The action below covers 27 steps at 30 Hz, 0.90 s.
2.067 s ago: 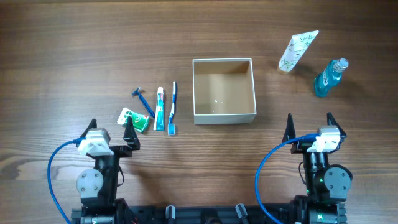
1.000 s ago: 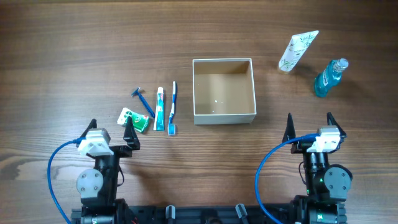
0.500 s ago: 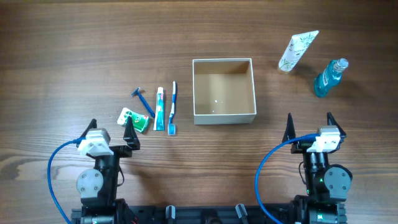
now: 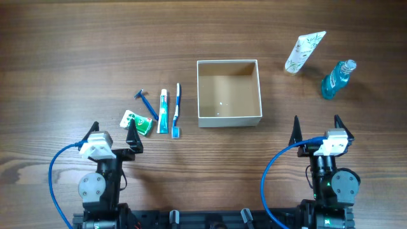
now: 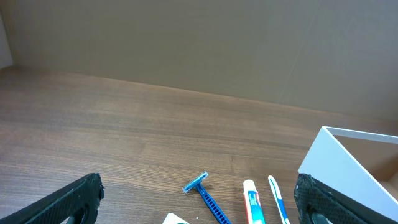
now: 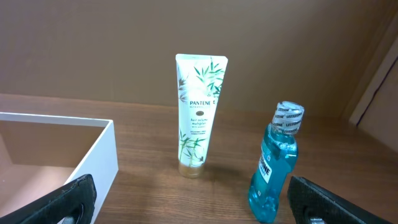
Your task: Pack container
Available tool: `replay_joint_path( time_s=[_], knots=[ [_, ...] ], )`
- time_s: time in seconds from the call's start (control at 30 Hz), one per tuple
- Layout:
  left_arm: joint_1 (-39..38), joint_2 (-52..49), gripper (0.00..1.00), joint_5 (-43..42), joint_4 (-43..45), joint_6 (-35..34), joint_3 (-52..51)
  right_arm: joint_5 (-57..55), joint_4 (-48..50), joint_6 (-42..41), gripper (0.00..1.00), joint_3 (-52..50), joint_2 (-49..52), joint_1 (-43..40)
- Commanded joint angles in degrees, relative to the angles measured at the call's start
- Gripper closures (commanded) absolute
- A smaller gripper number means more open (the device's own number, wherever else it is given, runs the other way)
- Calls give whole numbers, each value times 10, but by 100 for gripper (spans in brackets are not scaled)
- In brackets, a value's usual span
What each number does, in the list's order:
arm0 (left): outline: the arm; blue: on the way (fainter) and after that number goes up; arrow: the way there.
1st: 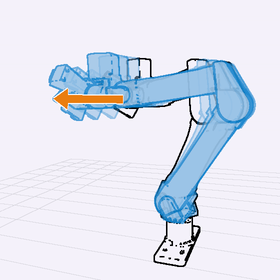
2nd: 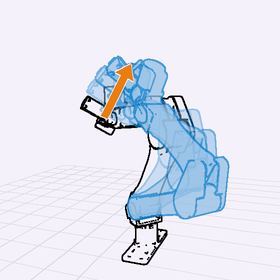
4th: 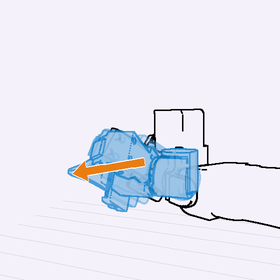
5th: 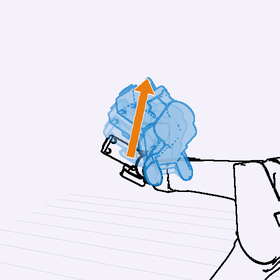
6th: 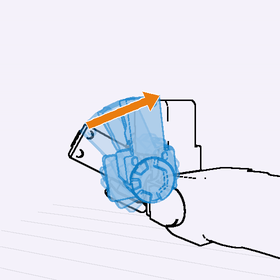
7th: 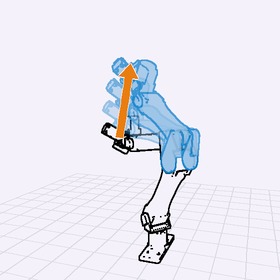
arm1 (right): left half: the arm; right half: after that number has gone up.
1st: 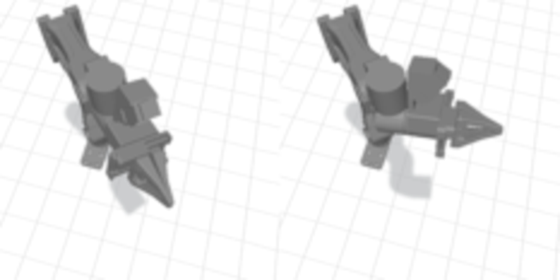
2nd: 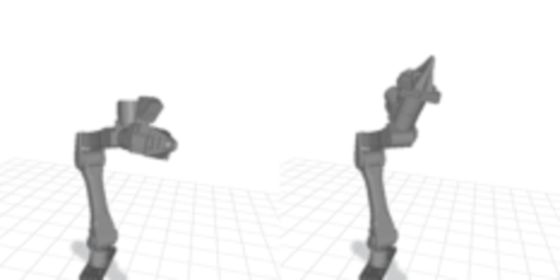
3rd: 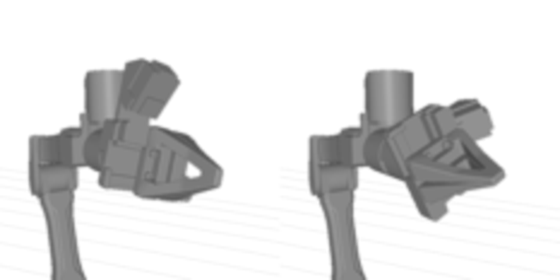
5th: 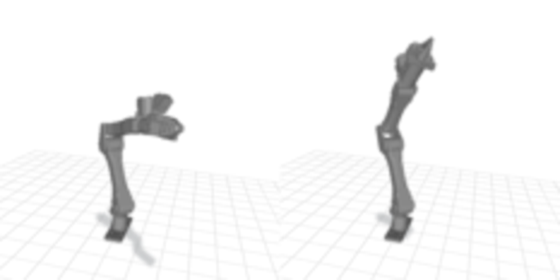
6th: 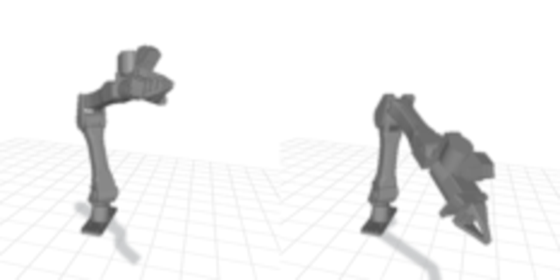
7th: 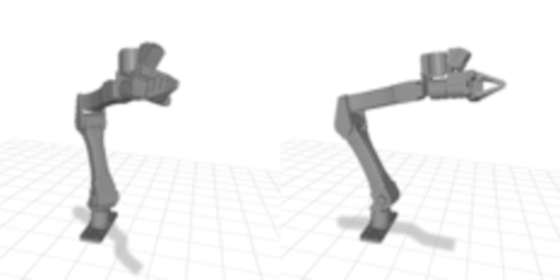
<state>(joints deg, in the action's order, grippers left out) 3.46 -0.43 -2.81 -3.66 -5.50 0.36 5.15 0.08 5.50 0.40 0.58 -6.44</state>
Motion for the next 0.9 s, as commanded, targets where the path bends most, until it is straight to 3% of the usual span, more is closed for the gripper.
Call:
replay_joint_path(
  time_s=[0.0,0.5,0.87],
  knots=[
    [-3,0,0,9,-7,-10,0,10,4,3,0,-1,2,-2],
    [-3,0,0,10,-7,-10,0,14,3,-1,0,-1,2,-2],
    [-3,0,0,9,-7,-10,0,24,5,-230,0,-1,2,-2]
  ],
)
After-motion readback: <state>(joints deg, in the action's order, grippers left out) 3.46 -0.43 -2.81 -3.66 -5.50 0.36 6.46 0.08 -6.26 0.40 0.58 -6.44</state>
